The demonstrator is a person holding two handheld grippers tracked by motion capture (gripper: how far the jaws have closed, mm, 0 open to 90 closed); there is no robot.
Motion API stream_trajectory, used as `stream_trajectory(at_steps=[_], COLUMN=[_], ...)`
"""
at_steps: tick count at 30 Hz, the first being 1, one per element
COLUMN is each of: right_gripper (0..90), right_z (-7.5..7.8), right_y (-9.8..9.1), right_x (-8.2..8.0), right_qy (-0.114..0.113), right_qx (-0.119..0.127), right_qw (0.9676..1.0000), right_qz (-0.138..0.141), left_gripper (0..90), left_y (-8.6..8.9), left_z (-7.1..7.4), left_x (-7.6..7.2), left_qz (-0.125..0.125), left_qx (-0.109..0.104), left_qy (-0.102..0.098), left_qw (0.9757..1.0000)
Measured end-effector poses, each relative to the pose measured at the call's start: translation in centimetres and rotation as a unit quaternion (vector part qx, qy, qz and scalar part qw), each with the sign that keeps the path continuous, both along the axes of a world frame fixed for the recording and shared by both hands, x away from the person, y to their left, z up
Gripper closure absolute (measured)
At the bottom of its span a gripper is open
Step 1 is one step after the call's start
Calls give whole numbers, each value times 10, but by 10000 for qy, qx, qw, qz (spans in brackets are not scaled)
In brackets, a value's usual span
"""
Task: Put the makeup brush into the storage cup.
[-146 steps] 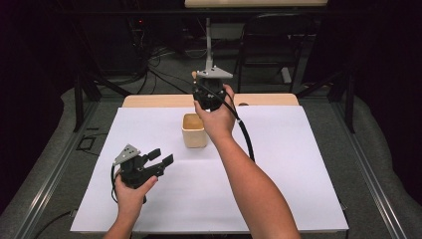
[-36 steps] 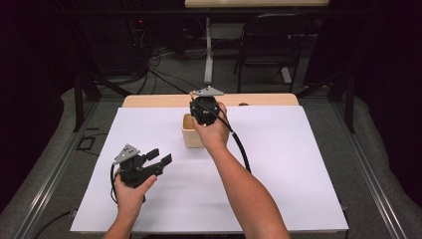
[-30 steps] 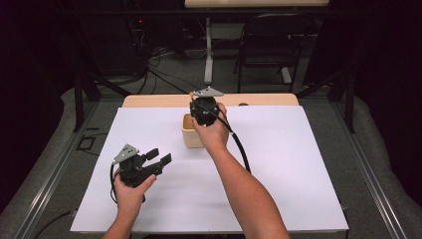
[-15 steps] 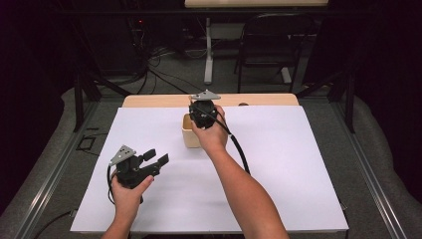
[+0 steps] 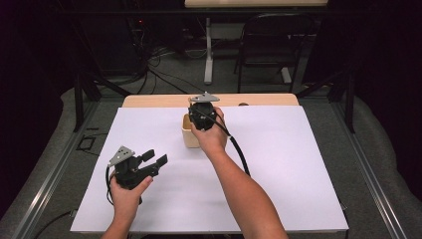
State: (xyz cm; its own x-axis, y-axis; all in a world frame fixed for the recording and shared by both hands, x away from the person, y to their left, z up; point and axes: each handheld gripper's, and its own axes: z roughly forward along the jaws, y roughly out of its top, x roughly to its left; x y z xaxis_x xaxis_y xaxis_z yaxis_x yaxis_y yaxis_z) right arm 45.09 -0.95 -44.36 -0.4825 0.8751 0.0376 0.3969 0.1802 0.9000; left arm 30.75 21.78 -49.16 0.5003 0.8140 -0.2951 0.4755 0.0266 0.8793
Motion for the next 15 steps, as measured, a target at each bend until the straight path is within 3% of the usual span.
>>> stream_trajectory(at_steps=[15], right_gripper=[834], right_z=[-7], right_y=[-1], right_x=[0], right_qy=[32], right_qx=[19], right_qw=[10000], right_qz=[-25], left_gripper=[384], left_y=[0], left_z=[0], left_x=[0], left_qz=[4], left_qx=[-3], left_qy=[-1], left_qw=[10000])
